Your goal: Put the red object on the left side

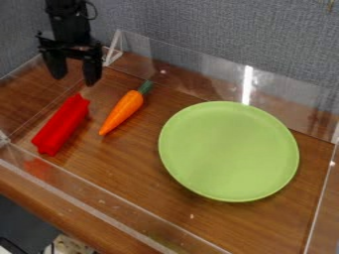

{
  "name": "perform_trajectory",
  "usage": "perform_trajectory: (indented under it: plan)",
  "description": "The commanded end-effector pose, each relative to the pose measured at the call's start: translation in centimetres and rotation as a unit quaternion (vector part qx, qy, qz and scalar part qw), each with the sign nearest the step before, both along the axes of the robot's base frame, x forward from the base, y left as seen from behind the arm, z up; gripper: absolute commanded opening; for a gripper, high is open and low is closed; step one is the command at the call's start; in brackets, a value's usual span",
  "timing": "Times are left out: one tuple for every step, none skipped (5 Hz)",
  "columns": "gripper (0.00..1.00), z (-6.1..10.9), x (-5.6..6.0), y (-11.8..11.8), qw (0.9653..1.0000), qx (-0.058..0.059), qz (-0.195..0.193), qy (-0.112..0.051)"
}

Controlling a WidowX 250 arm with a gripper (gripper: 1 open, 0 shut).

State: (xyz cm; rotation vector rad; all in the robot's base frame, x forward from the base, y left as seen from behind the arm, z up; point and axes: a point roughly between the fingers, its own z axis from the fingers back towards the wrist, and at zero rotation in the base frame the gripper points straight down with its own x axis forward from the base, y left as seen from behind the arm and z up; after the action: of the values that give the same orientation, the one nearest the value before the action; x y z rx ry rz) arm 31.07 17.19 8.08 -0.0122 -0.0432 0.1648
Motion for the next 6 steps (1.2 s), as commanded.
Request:
perform_trajectory:
  plan:
    - [1.00,0.8,0.2,-0.6,0.9996,0.015,0.001,-0.025]
    - [1.00,1.2,-0.6,-1.8,0.9989,0.027,-0.009,-0.037]
    - [1.00,2.5,0.0,-0.4,0.9981,0.037,-0.012,-0.048]
    - [1.00,3.2,0.2,1.7,0.9977,0.038,-0.006,-0.056]
    - [1.00,2.1,-0.3,2.1,0.9982,0.032,0.005,-0.050]
    - [1.00,1.2,-0.6,1.9,0.9988,0.029,0.009,-0.038]
